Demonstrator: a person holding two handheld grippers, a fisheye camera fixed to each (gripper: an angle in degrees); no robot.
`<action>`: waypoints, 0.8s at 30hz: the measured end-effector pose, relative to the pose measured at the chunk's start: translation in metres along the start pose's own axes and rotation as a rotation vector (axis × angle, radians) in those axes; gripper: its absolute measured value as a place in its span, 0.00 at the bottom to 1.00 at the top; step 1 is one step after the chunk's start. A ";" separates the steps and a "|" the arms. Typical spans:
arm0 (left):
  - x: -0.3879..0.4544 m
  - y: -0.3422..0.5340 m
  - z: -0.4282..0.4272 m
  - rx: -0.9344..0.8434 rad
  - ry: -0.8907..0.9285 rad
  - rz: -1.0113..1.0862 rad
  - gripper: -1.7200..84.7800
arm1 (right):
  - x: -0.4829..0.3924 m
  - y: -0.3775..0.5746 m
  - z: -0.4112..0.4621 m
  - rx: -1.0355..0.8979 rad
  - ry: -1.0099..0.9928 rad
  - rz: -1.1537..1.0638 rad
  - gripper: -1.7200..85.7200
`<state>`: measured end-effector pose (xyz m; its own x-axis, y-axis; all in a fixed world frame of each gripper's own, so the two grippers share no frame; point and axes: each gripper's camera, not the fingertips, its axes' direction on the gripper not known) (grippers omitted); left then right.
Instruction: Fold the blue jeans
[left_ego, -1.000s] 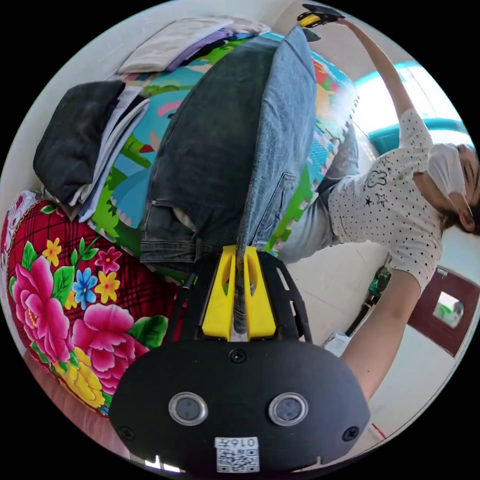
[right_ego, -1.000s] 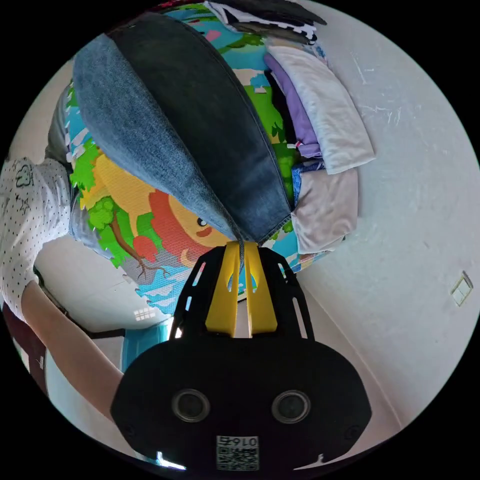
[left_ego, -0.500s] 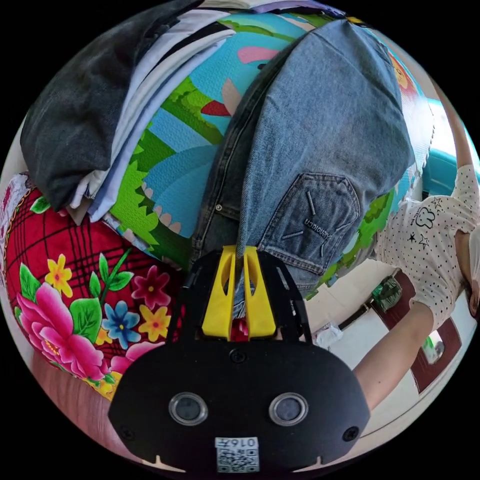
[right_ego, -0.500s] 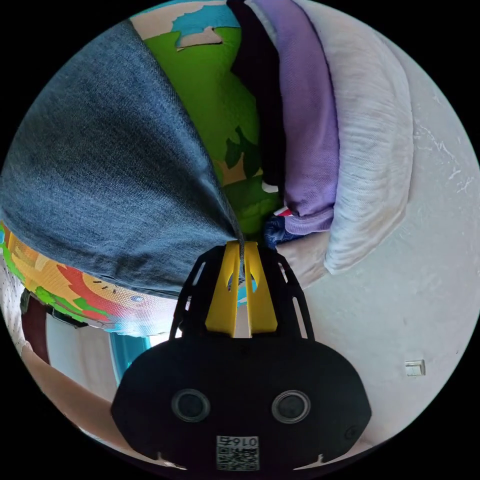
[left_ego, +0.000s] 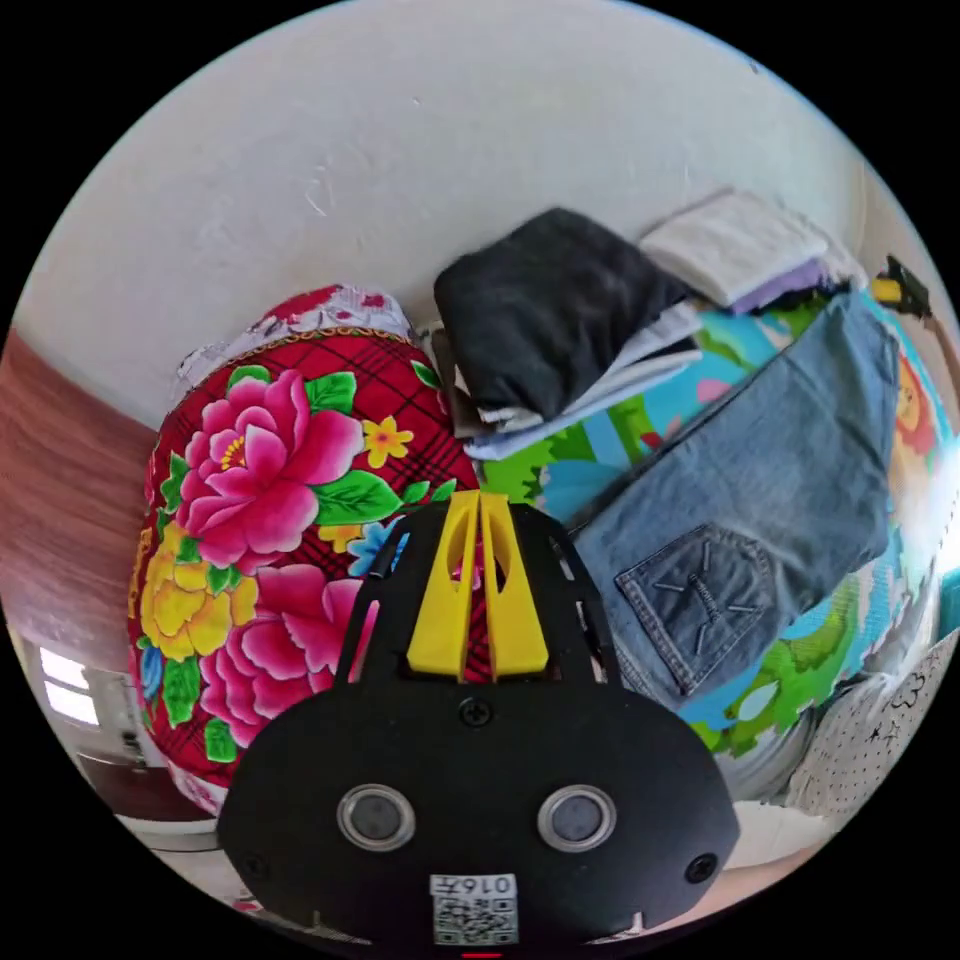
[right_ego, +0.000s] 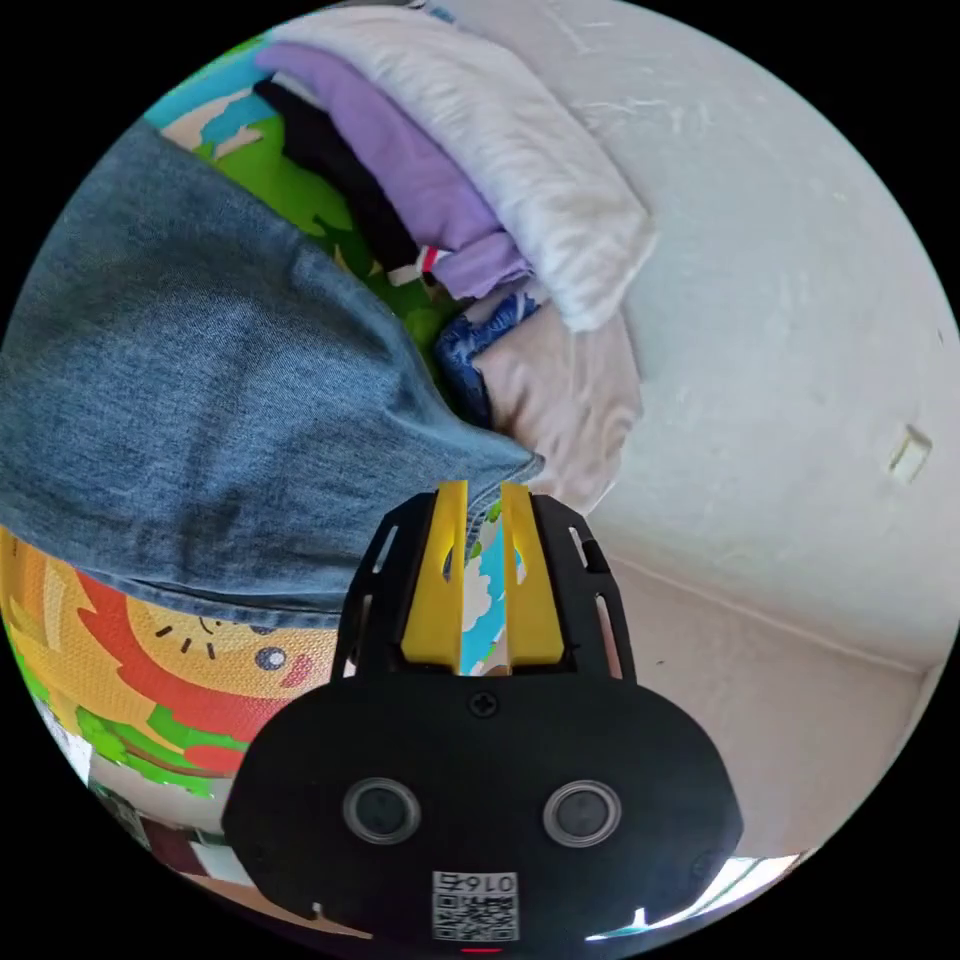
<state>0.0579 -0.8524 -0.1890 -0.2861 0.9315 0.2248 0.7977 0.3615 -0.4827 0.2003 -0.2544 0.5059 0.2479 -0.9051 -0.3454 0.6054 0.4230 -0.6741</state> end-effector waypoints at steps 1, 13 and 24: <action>-0.003 0.011 -0.008 0.015 0.052 -0.011 0.02 | 0.010 0.028 -0.001 0.075 -0.048 0.084 0.09; 0.084 0.301 -0.027 0.281 0.789 -0.355 0.09 | 0.050 0.334 0.118 0.640 -0.776 0.829 0.18; 0.226 0.316 -0.100 0.341 0.516 -0.436 0.08 | 0.055 0.393 0.314 0.546 -1.244 1.139 0.21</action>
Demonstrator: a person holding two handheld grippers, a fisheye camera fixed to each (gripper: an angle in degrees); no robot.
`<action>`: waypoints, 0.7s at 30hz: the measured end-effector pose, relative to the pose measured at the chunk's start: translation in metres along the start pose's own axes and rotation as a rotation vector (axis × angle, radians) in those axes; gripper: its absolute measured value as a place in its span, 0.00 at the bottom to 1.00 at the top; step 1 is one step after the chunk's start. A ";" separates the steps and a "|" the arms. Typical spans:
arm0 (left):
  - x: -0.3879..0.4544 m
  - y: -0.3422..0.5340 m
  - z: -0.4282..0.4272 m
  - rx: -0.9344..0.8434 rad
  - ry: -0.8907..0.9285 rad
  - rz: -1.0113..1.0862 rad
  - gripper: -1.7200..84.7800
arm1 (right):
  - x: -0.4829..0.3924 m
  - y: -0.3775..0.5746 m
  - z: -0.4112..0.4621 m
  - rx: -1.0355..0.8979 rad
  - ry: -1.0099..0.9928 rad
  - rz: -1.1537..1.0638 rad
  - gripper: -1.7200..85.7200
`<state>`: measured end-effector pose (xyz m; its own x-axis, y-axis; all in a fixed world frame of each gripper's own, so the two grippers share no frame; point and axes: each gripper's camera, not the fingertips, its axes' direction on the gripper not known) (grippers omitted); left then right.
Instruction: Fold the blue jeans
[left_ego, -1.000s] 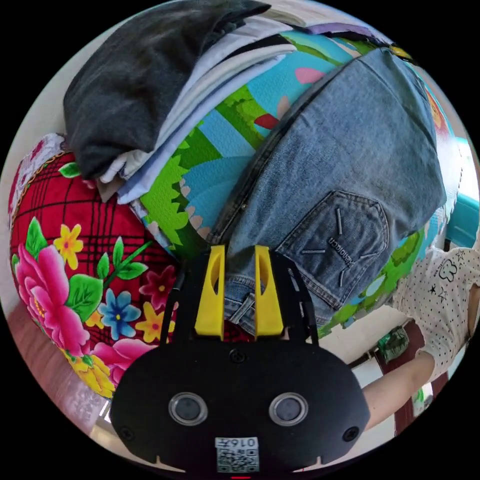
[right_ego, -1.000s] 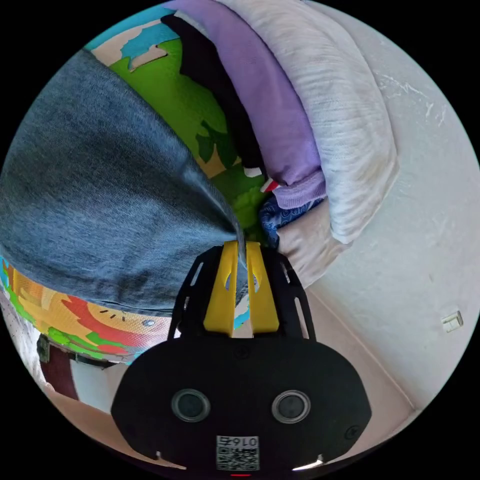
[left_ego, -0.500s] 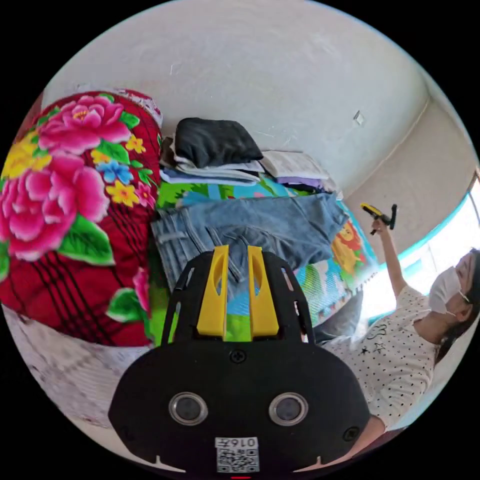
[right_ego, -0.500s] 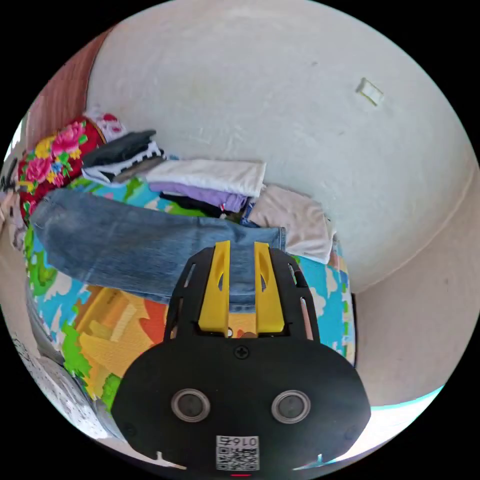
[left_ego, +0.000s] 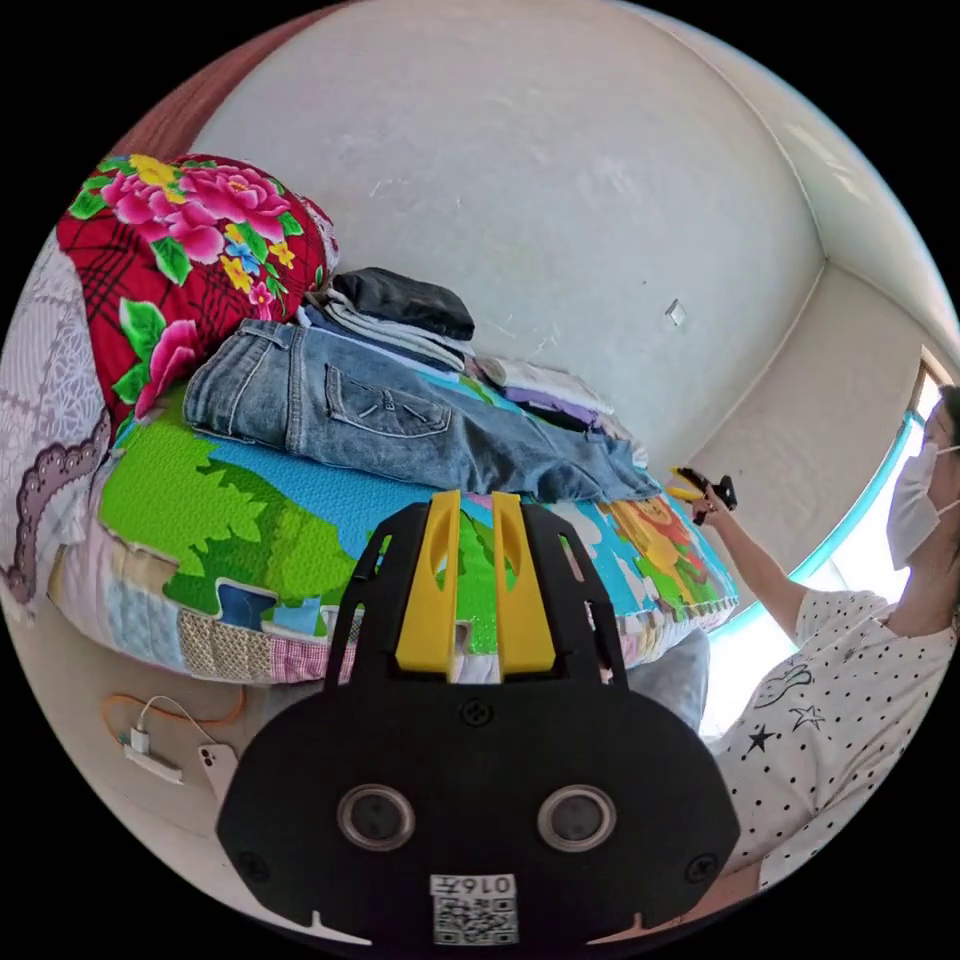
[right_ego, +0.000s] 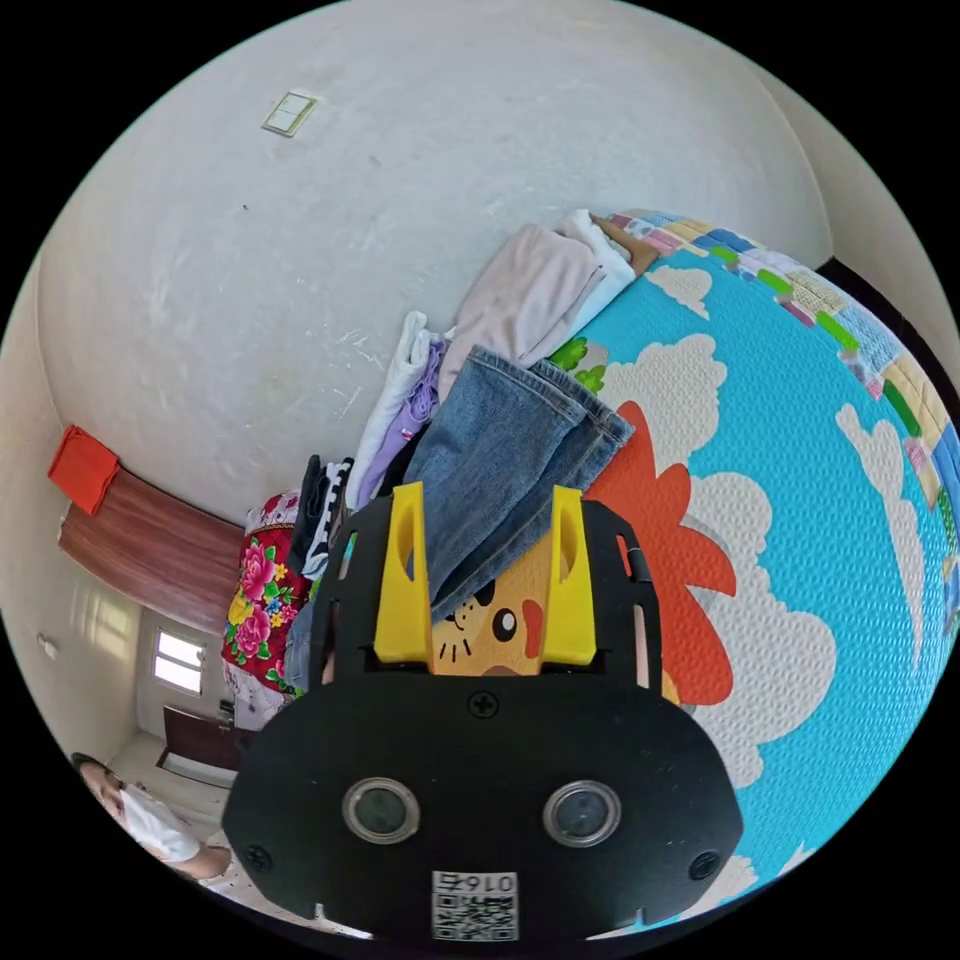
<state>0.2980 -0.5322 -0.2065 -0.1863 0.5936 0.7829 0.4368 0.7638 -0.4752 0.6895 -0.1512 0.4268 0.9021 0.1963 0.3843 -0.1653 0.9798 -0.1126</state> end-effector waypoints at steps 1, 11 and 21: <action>0.008 -0.004 0.003 -0.030 -0.018 0.008 0.08 | 0.005 -0.005 0.006 -0.009 0.024 -0.007 0.20; 0.227 -0.107 0.074 -0.177 0.004 0.387 0.11 | 0.055 -0.035 0.060 -0.052 0.294 0.079 0.15; 0.539 -0.105 0.196 -0.301 -0.282 1.008 0.15 | 0.078 -0.029 0.070 -0.073 0.386 0.046 0.11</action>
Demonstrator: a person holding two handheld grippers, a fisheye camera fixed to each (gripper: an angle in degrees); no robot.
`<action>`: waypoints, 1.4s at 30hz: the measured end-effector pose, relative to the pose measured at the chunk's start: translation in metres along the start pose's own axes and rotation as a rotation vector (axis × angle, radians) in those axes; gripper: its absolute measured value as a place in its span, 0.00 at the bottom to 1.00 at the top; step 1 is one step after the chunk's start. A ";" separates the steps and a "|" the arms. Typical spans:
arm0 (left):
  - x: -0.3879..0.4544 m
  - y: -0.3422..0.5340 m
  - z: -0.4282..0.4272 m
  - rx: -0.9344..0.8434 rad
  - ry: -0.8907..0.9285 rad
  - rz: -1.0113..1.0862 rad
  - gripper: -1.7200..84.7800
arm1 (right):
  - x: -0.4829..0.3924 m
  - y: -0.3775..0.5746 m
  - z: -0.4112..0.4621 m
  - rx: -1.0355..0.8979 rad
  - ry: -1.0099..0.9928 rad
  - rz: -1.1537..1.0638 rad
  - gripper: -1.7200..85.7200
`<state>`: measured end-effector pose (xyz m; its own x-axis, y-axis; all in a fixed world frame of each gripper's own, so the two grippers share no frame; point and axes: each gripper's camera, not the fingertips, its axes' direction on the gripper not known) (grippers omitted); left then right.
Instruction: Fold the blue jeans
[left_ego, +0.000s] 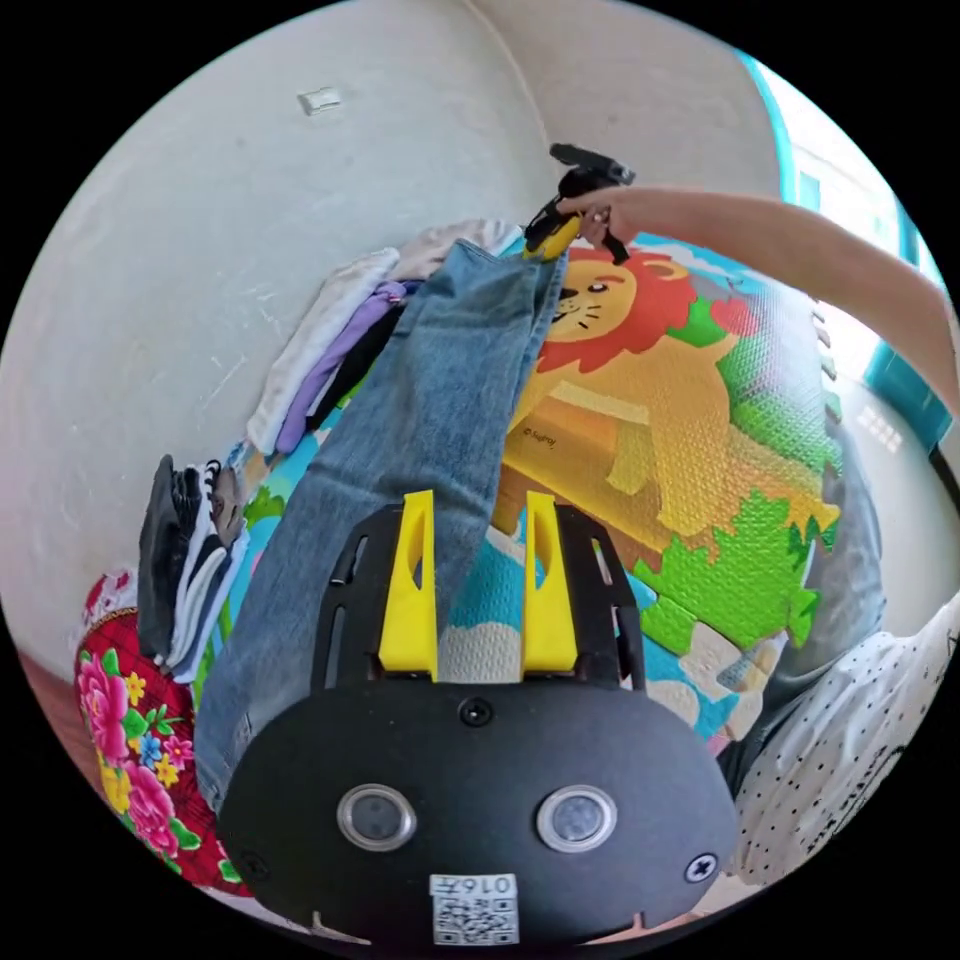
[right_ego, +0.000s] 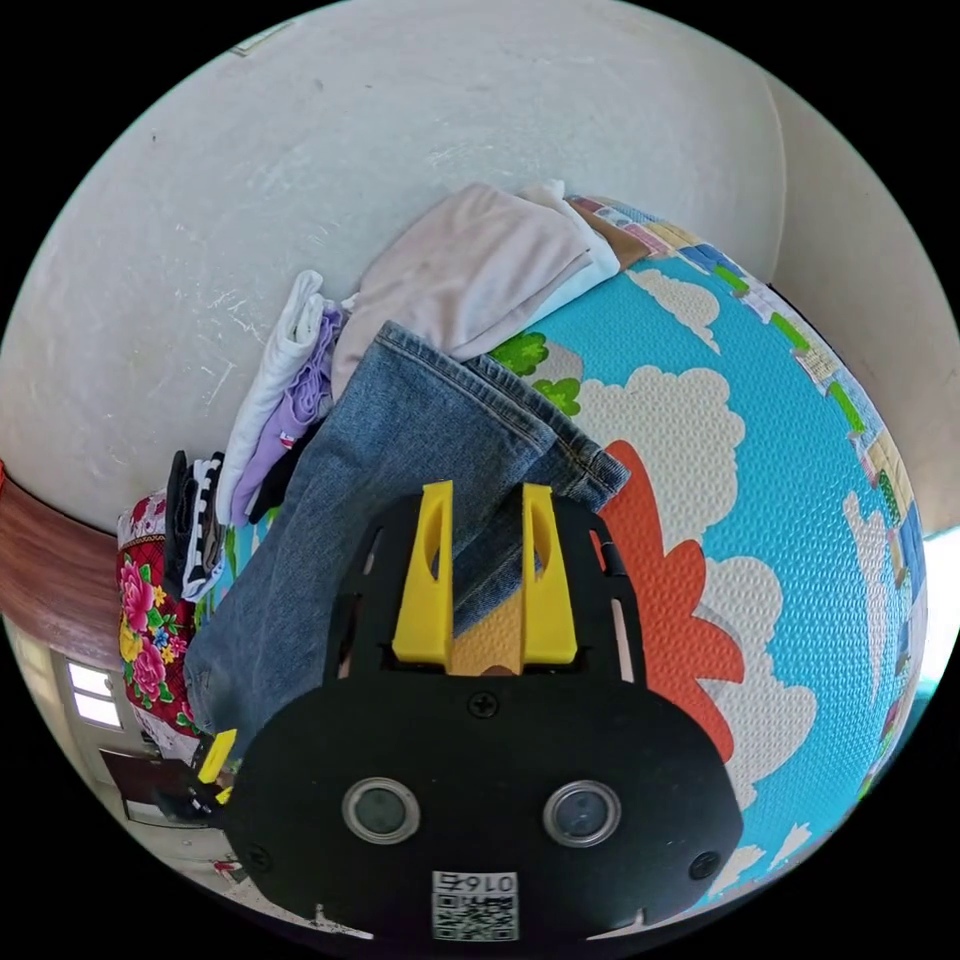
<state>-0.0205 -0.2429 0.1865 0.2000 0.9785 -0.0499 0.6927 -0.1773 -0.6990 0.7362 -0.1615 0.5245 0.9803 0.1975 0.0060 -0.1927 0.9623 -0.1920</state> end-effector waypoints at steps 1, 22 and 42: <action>0.004 -0.007 -0.001 -0.016 -0.038 -0.006 0.14 | 0.003 0.001 0.002 0.004 0.033 0.005 0.09; 0.048 -0.205 -0.103 0.015 -0.128 0.160 0.01 | 0.028 0.026 0.003 -0.003 0.077 -0.065 0.02; 0.066 -0.311 -0.182 0.085 -0.121 0.147 0.01 | 0.070 0.040 -0.045 0.032 0.069 -0.081 0.09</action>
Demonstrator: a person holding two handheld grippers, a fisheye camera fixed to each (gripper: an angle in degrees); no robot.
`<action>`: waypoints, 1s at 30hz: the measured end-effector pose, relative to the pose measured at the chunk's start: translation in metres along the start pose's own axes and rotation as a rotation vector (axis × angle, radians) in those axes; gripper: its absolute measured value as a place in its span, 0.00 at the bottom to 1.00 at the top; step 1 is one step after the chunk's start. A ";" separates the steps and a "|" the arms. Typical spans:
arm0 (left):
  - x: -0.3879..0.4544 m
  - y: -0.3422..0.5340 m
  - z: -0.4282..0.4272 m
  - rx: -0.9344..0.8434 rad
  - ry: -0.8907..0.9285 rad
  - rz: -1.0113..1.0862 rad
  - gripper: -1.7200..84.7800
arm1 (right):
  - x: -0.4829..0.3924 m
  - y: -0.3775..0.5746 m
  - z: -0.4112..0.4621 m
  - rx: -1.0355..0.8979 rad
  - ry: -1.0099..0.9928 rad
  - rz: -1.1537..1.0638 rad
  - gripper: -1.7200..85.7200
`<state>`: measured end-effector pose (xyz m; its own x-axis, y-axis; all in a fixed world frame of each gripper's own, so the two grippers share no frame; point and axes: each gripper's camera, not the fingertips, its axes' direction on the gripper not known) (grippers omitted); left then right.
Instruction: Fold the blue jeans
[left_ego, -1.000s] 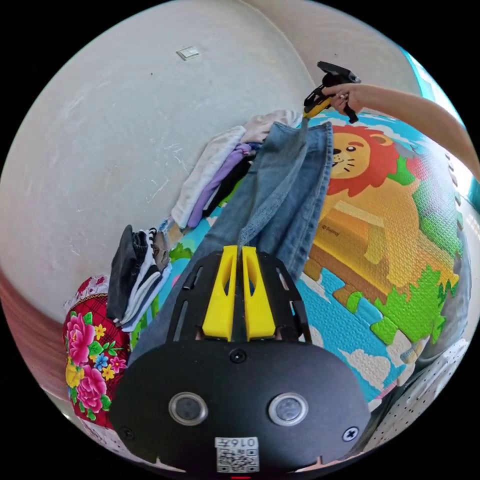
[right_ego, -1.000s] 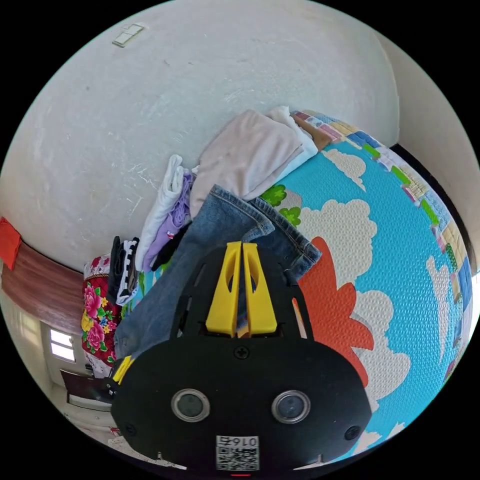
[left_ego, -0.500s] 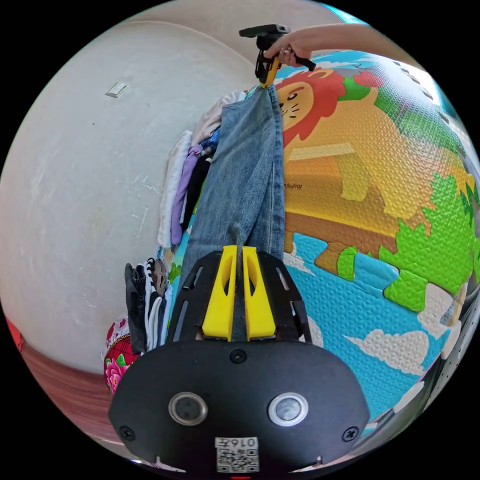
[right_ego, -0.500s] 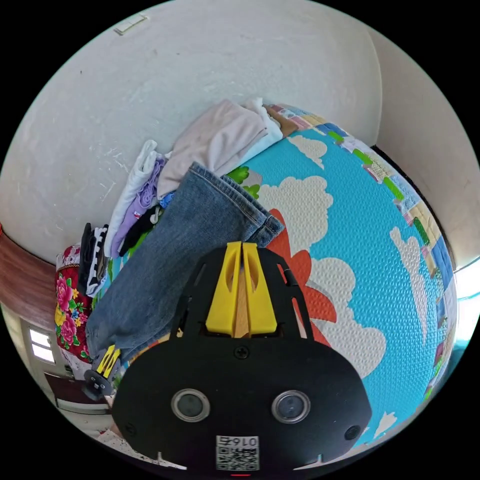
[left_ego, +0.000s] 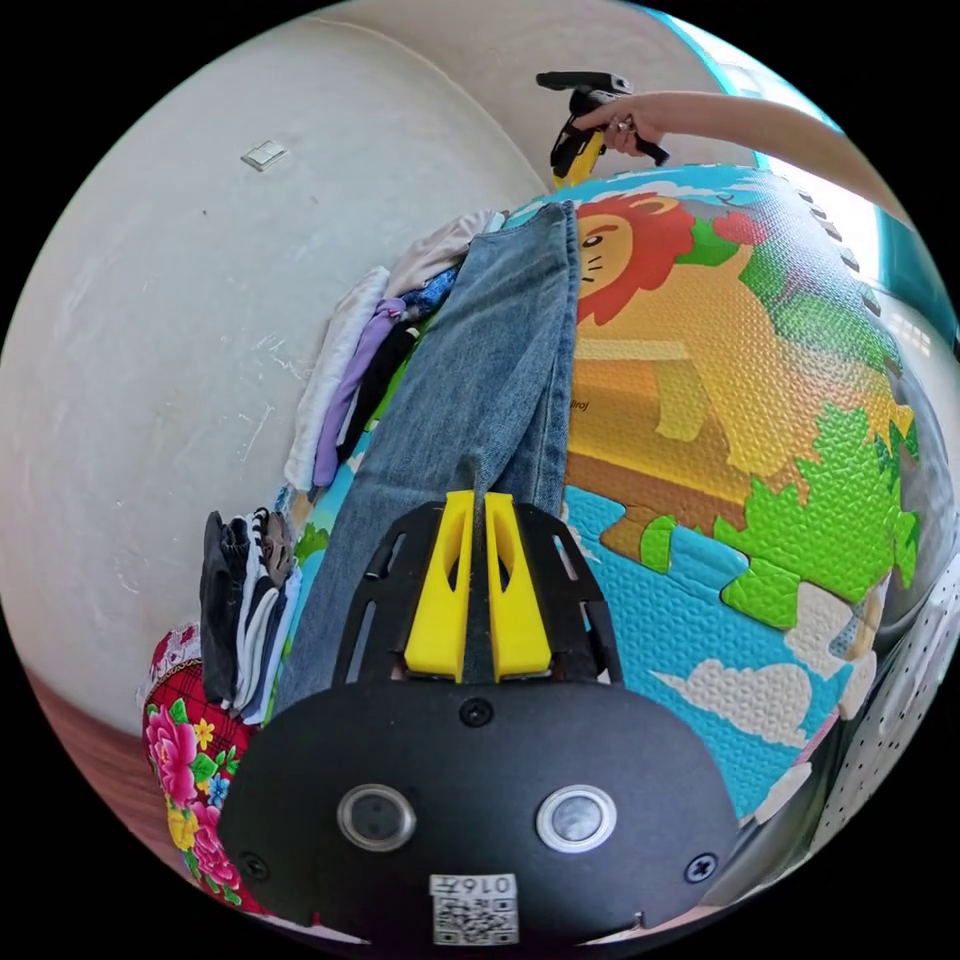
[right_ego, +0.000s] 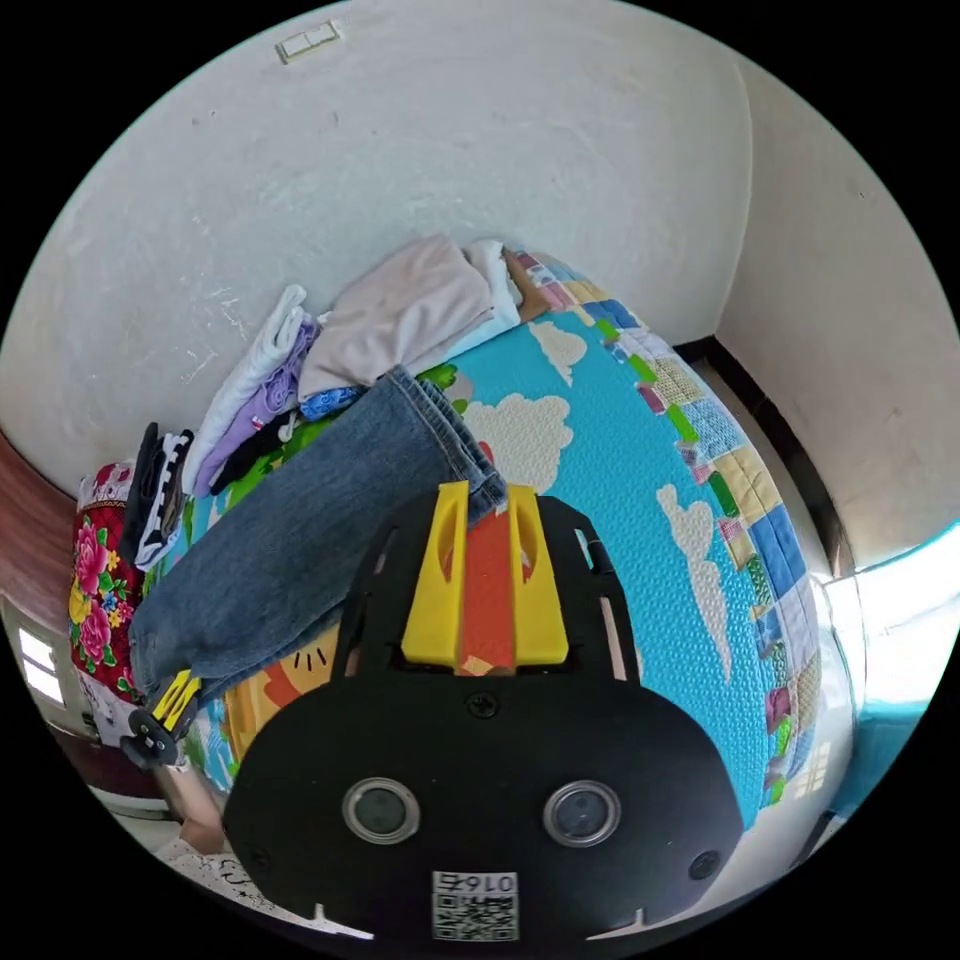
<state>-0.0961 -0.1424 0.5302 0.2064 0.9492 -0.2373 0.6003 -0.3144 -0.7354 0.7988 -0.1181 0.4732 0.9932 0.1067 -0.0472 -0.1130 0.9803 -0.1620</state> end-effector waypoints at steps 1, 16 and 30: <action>0.000 -0.002 -0.001 0.001 0.000 -0.002 0.01 | 0.008 -0.003 0.000 -0.018 -0.072 0.013 0.10; -0.037 -0.051 -0.028 0.009 -0.060 -0.036 0.01 | -0.004 -0.023 0.018 -0.087 -0.031 -0.009 0.04; -0.008 -0.060 -0.032 -0.002 -0.002 0.195 0.01 | 0.030 0.011 -0.010 -0.077 -0.026 -0.025 0.02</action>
<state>-0.1091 -0.1316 0.5973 0.3172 0.8705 -0.3764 0.5505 -0.4922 -0.6744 0.8268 -0.1061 0.4604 0.9960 0.0875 -0.0168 -0.0890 0.9671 -0.2384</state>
